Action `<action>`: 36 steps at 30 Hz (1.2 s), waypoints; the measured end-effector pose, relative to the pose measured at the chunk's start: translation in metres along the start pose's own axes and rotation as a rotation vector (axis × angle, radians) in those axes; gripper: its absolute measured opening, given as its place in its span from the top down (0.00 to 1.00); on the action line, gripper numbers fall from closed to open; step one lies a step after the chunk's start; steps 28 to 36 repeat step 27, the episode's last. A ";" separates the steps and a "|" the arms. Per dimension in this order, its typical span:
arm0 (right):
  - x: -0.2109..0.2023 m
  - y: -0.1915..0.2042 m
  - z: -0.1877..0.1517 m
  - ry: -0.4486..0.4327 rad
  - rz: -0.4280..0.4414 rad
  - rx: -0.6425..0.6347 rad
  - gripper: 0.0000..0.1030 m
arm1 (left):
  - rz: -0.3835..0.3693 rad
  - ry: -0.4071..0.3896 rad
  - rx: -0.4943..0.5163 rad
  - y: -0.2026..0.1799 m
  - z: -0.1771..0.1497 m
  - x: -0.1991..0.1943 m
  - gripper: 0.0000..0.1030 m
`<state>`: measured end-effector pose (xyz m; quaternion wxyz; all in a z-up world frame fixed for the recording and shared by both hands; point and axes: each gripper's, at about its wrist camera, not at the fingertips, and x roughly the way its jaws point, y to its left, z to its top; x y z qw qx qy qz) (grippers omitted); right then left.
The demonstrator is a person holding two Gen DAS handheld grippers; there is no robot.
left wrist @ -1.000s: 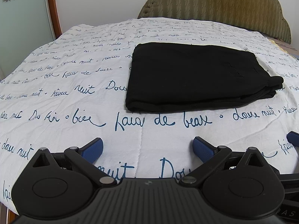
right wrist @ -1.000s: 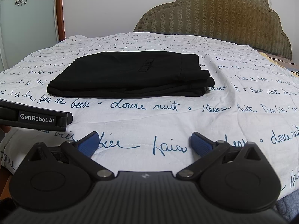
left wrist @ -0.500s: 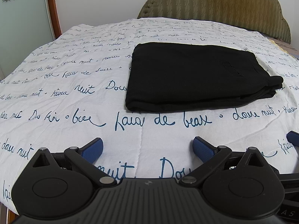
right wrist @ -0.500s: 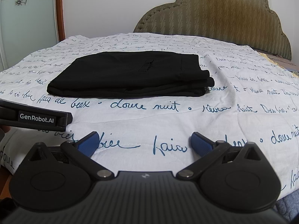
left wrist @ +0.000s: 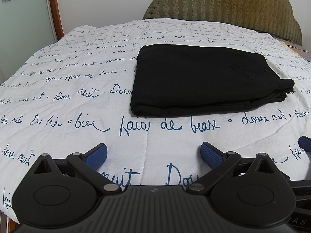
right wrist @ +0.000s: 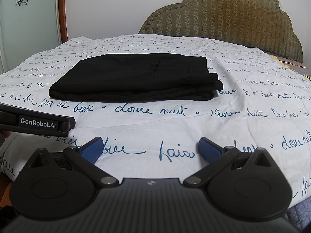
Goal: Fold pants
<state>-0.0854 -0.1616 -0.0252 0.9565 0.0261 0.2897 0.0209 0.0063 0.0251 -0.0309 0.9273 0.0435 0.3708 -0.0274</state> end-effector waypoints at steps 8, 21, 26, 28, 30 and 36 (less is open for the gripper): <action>0.000 0.000 0.000 0.000 0.000 -0.001 0.00 | 0.000 0.000 0.000 0.000 0.000 0.000 0.00; 0.001 0.000 0.001 0.002 -0.004 -0.006 0.00 | -0.006 -0.004 0.010 0.000 0.002 -0.001 0.00; 0.002 0.000 0.001 0.003 -0.005 -0.011 0.00 | -0.012 -0.028 0.006 0.004 0.002 -0.005 0.00; 0.001 0.000 0.001 0.002 -0.002 -0.012 0.00 | -0.011 -0.041 -0.008 0.009 0.003 -0.008 0.00; 0.001 0.000 0.001 0.002 -0.002 -0.012 0.00 | -0.011 -0.041 -0.008 0.009 0.003 -0.008 0.00; 0.001 0.000 0.001 0.002 -0.002 -0.012 0.00 | -0.011 -0.041 -0.008 0.009 0.003 -0.008 0.00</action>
